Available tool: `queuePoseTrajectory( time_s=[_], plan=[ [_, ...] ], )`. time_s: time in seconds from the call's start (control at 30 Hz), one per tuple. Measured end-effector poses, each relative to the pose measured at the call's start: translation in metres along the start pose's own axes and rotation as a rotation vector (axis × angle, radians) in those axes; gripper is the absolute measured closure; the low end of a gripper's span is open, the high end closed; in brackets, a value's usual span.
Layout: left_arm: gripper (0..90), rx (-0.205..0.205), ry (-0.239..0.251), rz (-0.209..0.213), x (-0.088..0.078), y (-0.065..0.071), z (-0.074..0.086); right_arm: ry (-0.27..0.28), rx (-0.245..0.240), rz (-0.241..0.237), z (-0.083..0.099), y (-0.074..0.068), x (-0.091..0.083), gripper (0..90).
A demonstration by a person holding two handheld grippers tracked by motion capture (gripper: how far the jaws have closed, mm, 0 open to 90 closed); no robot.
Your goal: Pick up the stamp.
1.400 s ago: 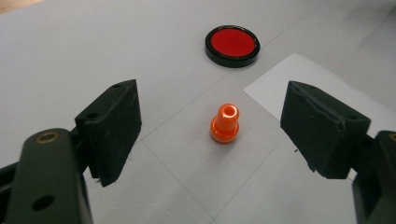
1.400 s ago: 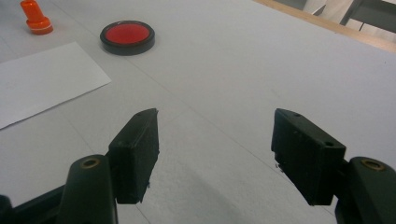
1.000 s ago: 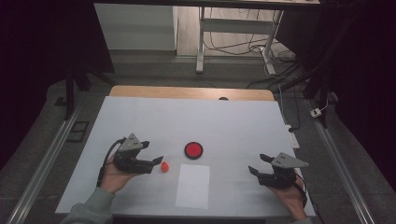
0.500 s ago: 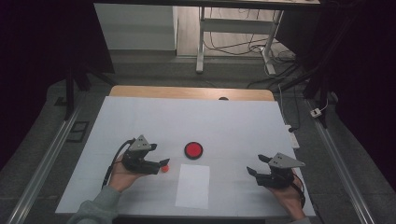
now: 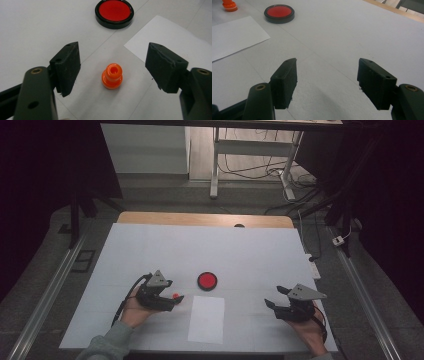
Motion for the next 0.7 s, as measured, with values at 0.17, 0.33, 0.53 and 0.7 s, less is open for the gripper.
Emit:
queuePoseTrajectory(
  time_s=[0.17, 0.33, 0.53, 0.7],
  plan=[
    [34.9, 0.012, -0.021, 0.003, 0.004, 0.000, 0.004, -0.005, 0.004, 0.002, 0.001, 0.000, 0.001, 31.8],
    [38.2, 0.021, -0.041, 0.004, 0.007, 0.000, 0.008, -0.008, 0.003, 0.000, 0.002, 0.000, 0.001, 31.8],
    [44.2, 0.024, -0.055, -0.008, 0.010, 0.000, 0.011, -0.012, 0.004, -0.001, 0.003, 0.000, 0.002, 31.8],
    [50.6, 0.039, -0.064, -0.006, 0.011, 0.001, 0.012, -0.012, -0.001, -0.001, 0.003, 0.000, 0.002, 31.8]
  ],
)
Point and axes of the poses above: each handheld gripper's, and its own axes: x roughly forward along the jaws, z roughly out of its underside, y roughly to its right, the point moved 7 cm from there along x, roughly forward along the jaws, and after that the axes turned 2 degrees about y, right-handed, at the moved point
